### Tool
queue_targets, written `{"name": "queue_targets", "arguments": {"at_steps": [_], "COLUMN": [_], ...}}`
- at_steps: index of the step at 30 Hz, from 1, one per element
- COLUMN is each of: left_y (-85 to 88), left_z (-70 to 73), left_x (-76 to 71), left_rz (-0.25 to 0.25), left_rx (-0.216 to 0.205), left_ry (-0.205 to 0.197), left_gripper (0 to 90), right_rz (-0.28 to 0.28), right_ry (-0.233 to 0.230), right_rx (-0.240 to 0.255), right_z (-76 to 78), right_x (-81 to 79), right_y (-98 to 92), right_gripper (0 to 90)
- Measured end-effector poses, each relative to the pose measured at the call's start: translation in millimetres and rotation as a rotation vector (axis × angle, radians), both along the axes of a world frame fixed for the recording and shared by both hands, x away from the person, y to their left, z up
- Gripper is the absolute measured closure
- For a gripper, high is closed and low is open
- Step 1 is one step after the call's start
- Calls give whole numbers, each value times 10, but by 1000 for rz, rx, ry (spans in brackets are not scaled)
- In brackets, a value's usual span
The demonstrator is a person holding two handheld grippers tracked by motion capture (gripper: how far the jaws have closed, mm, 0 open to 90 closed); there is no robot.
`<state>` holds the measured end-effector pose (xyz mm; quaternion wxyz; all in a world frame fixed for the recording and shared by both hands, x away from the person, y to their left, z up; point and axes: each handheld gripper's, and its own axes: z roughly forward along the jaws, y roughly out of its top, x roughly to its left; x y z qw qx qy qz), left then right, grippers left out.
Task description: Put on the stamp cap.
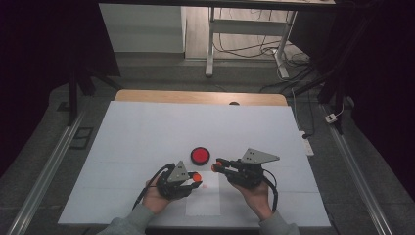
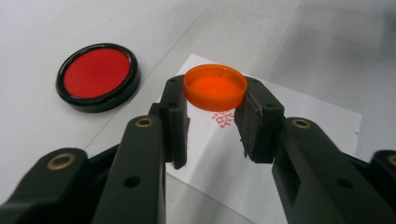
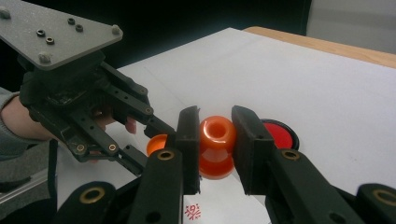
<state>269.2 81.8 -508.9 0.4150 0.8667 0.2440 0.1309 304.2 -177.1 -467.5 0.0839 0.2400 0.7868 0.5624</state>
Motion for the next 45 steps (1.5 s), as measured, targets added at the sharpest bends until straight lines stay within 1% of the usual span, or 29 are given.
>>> {"name": "queue_targets", "arguments": {"at_steps": [7, 10, 11, 19, 28, 35, 45], "left_y": [-77, -94, -108, -158, -179, -195, -188], "left_z": [2, -1, -5, -5, -12, 1, 27], "left_x": [-9, -5, 1, 6, 10, 15, 21], "left_rz": [-17, -17, -18, -26, -32, -30, -26], "left_rx": [2, 1, -2, -3, 2, -9, -20], "left_ry": [-2, -1, 4, 5, 8, 5, 3], "left_gripper": [650, 650, 650, 650, 650, 650, 650], "right_rz": [5, 6, 6, 18, 36, 62, 79], "right_ry": [-3, -1, 0, 10, 11, 27, 28], "right_rx": [-5, -5, -4, 7, 8, 1, -3], "right_z": [-4, -6, -7, -20, -21, -55, -71], "right_x": [-9, -8, -8, -15, -33, -63, -82], "right_y": [21, 25, 26, 56, 102, 177, 220], "right_gripper": [723, 723, 723, 723, 723, 722, 722]}}
